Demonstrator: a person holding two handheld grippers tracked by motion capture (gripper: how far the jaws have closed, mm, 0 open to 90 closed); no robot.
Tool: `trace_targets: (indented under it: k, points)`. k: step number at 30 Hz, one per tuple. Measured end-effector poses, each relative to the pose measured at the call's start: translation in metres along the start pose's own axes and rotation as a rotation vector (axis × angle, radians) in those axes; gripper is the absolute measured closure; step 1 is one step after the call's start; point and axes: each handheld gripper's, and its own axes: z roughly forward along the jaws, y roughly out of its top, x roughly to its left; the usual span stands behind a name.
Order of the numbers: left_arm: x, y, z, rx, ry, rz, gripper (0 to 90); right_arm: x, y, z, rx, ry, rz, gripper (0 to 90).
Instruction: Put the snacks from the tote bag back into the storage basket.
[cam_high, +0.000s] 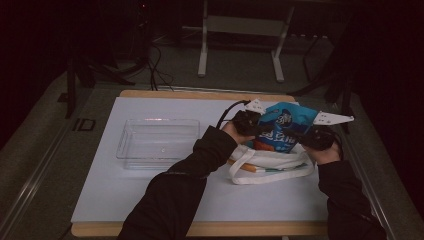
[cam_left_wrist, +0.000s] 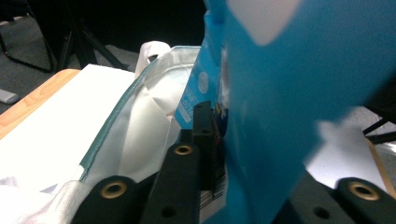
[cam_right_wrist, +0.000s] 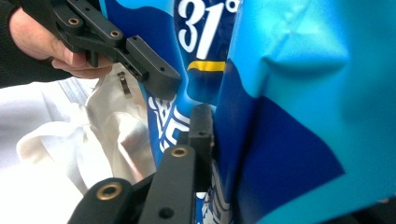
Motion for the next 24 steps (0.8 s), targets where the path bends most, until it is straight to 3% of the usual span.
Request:
trace_targets:
  k: [6, 15, 24]
  points:
    - [-0.002, 0.003, 0.001, 0.018, 0.015, 0.024, 89.3, 0.0, 0.001, 0.0, 0.013, 0.001, 0.004, 85.7]
    - [0.0, 0.005, -0.002, 0.013, 0.013, 0.006, 89.5, 0.0, 0.005, 0.001, 0.018, -0.007, 0.002, 87.4]
    - [-0.004, 0.019, -0.011, 0.006, 0.022, 0.028, 89.8, 0.003, 0.017, -0.007, -0.001, -0.008, -0.009, 87.8]
